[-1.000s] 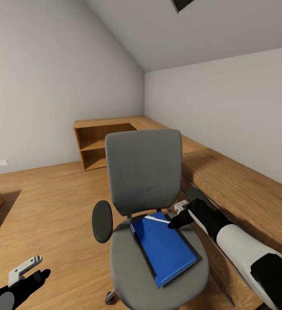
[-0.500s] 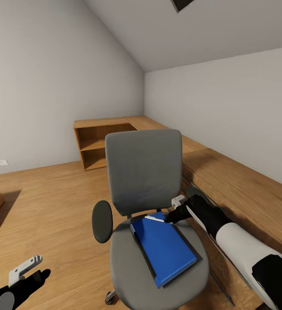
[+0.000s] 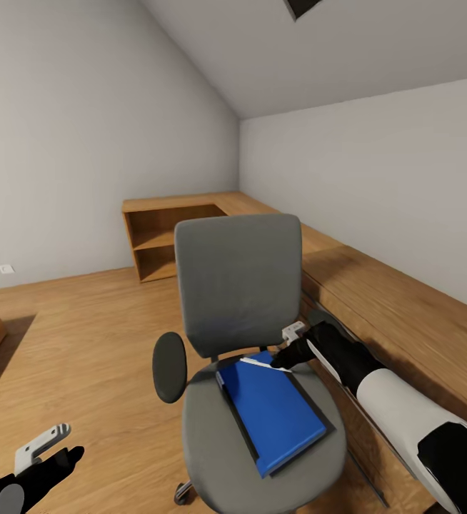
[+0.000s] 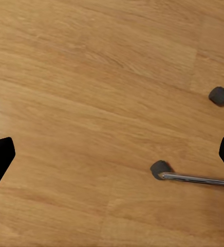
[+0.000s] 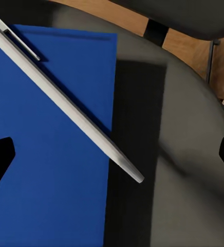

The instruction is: In the bedroom, organize the workspace by keeping the computer under the desk, ensuring the monitor is on the desk, placing the keyboard on the desk next to the monitor, placing the mouse on the desk next to the keyboard, moving the folder from the swivel chair onto the desk next to the mouse, stacking the notebook on top of the folder with the pen on top of the notebook, and positioning the swivel chair next to the desk.

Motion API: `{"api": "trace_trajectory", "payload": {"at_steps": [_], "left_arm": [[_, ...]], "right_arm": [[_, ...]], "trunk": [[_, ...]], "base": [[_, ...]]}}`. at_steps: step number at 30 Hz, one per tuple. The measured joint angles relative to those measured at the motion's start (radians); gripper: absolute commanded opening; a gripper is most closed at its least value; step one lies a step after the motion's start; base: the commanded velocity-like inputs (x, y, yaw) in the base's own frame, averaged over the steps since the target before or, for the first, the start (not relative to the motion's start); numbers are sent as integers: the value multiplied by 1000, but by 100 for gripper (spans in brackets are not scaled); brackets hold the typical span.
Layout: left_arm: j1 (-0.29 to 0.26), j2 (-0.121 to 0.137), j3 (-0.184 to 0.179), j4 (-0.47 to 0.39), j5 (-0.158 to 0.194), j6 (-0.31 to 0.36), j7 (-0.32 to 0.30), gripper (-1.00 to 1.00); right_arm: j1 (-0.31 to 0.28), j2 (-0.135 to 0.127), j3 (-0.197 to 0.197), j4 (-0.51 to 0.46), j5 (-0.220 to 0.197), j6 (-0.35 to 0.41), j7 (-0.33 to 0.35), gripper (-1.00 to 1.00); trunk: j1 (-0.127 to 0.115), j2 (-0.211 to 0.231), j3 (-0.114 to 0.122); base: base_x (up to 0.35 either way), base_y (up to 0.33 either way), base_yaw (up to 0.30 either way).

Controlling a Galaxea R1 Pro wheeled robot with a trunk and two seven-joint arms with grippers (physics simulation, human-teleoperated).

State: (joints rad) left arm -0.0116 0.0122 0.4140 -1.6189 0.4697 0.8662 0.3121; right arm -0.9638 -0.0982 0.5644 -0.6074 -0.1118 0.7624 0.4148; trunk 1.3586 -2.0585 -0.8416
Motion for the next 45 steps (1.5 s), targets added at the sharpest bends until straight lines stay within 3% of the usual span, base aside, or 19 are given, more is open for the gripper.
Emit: {"api": "trace_trajectory", "payload": {"at_steps": [23,45], "left_arm": [[0,0,0,0,0,0,2,100],[0,0,1,0,0,0,2,100]], "right_arm": [[0,-3,1,0,1,-8,0,100],[1,-7,3,7,-3,-8,8,100]], "trunk": [[0,0,-14],[0,0,-15]], "base": [[0,0,91],[23,0,5]]}}
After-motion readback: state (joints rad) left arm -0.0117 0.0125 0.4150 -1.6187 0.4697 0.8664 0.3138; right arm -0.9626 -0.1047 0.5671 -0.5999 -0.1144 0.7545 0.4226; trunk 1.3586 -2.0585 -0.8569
